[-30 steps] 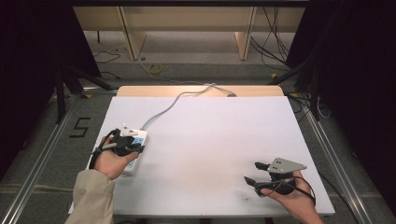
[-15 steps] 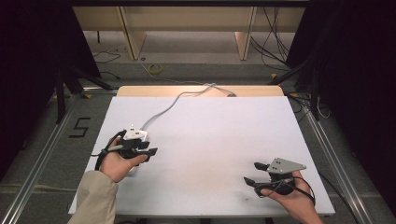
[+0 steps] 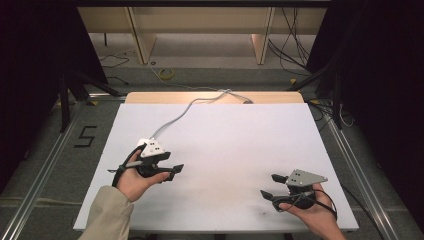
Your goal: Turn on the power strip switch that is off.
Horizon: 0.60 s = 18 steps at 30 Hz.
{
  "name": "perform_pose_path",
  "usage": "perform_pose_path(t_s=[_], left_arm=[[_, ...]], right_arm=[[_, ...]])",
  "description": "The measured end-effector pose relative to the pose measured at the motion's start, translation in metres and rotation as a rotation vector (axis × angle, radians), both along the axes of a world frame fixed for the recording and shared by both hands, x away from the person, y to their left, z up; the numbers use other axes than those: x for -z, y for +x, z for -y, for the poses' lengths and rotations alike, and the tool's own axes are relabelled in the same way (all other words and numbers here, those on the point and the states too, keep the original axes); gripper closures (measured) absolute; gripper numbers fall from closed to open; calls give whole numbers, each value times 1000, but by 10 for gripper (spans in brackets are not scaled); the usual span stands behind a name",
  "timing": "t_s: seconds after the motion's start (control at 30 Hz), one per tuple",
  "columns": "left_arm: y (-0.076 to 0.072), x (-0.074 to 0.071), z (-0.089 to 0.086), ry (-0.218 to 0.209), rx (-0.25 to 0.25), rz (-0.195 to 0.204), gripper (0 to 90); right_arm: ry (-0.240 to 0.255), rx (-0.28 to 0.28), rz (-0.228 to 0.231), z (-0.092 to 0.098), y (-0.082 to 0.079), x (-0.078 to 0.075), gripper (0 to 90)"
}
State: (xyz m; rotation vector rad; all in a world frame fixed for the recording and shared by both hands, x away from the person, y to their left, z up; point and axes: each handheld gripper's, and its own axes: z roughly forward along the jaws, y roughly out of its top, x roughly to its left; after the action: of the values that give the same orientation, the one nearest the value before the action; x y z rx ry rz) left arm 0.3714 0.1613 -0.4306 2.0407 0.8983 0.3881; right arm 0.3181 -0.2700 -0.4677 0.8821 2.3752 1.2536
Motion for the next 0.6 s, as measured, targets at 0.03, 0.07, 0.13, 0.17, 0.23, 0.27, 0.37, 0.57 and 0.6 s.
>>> perform_pose_path(t_s=[0.03, 0.07, 0.13, 0.17, 0.23, 0.27, 0.37, 0.57, 0.6], left_arm=[[-1, 1, 2, -6, 9, 3, 314], [-2, 3, 4, -11, 17, 8, 306], [-3, 6, 8, -18, 29, 13, 301], [-3, 7, 10, -20, 33, 12, 298], [-4, 9, 14, -5, 49, 22, 291], [-5, 10, 16, -4, 53, 25, 289], [-8, 14, 18, -2, 67, 30, 284], [-16, 23, 17, 15, 70, 28, 264], [-17, 26, 15, 17, 68, 26, 258]], right_arm=[[0, -2, -1, 0, 0, 0, 316], [1, -2, -2, 0, 0, 0, 316], [1, -5, -5, 0, 0, 1, 315], [4, -3, -8, 0, 0, 1, 315], [5, -5, -10, 0, 0, 1, 314], [5, -6, -8, -1, 1, 1, 313], [6, -5, -13, -1, 0, 2, 313], [4, -8, -13, 0, 0, 2, 310], [5, -9, -11, 0, 1, 2, 309]])
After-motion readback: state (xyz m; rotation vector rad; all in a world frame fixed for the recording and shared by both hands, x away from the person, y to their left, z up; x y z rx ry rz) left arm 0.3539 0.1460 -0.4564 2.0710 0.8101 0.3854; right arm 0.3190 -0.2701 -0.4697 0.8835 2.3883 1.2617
